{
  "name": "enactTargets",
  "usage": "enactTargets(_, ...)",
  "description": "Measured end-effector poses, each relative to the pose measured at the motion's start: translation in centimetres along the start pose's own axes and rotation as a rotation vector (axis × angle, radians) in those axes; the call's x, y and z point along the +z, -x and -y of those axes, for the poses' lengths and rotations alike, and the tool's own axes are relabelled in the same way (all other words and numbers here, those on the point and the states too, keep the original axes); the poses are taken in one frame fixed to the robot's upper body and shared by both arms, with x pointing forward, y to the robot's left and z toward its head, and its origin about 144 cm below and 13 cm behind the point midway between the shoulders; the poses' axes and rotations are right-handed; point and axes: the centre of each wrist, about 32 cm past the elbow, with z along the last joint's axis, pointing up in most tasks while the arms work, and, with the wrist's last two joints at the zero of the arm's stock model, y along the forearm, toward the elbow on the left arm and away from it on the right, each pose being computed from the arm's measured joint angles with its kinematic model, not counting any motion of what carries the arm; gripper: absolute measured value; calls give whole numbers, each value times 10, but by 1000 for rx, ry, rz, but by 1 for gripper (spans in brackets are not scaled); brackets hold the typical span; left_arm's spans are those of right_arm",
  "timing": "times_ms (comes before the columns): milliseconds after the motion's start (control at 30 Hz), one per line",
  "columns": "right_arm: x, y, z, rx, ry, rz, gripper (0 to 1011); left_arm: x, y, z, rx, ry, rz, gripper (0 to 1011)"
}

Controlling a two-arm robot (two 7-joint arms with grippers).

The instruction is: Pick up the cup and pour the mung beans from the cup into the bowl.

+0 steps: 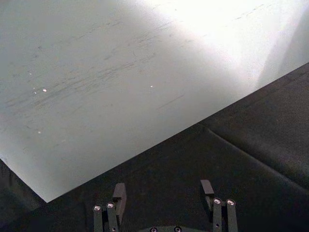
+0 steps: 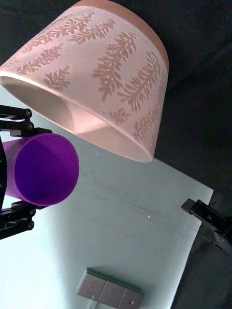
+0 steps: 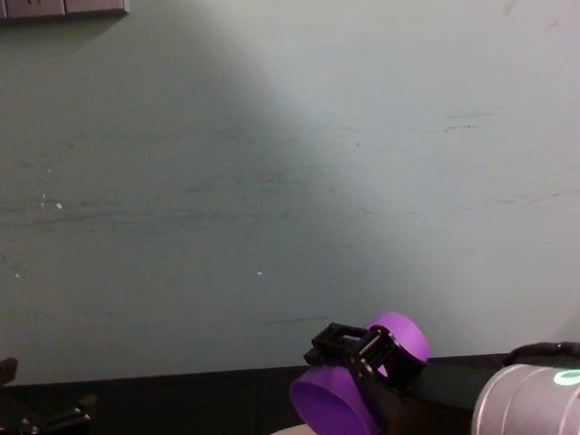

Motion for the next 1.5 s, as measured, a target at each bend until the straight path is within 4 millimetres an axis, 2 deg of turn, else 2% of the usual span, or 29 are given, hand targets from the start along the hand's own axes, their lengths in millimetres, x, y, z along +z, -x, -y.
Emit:
enactTargets(333,5,0,1,-12,8,88,726,0,0,0,0,0,0,1000)
enactTargets(967,24,0,6,-37,58,366,726,0,0,0,0,0,0,1000)
enactTargets(1333,25,-2,11,-41,44,347,726,0,0,0,0,0,0,1000)
enactTargets(1500,9,-5,15,-60,24,173,726,0,0,0,0,0,0,1000)
